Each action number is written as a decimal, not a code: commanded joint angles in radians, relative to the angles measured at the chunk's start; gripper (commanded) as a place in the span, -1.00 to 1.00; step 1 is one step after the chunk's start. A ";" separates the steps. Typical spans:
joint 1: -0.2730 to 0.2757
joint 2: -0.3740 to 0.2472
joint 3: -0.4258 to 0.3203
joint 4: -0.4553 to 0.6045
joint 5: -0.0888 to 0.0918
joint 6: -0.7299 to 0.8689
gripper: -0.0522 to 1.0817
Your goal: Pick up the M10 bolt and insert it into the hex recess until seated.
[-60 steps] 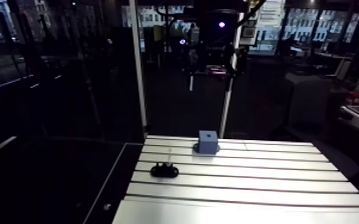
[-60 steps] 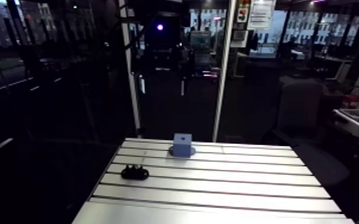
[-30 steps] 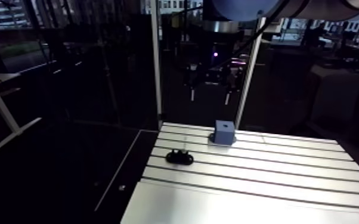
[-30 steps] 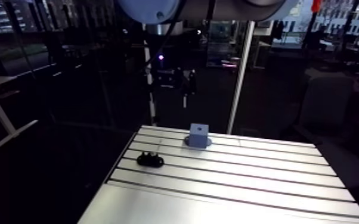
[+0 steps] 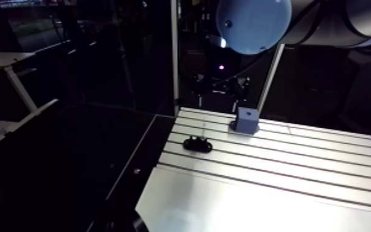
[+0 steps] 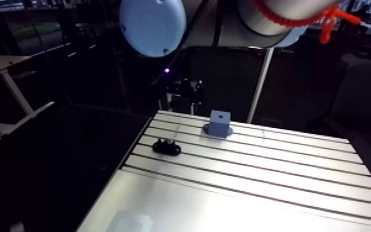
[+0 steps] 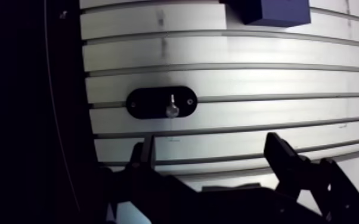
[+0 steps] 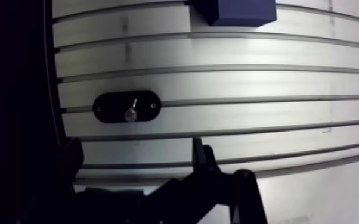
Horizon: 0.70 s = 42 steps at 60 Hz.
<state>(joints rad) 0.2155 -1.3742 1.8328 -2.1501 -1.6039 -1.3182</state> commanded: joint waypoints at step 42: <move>0.025 0.111 0.049 -0.152 -0.024 0.000 -0.88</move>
<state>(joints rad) 0.2403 -1.2799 1.8772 -2.2925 -1.6289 -1.3199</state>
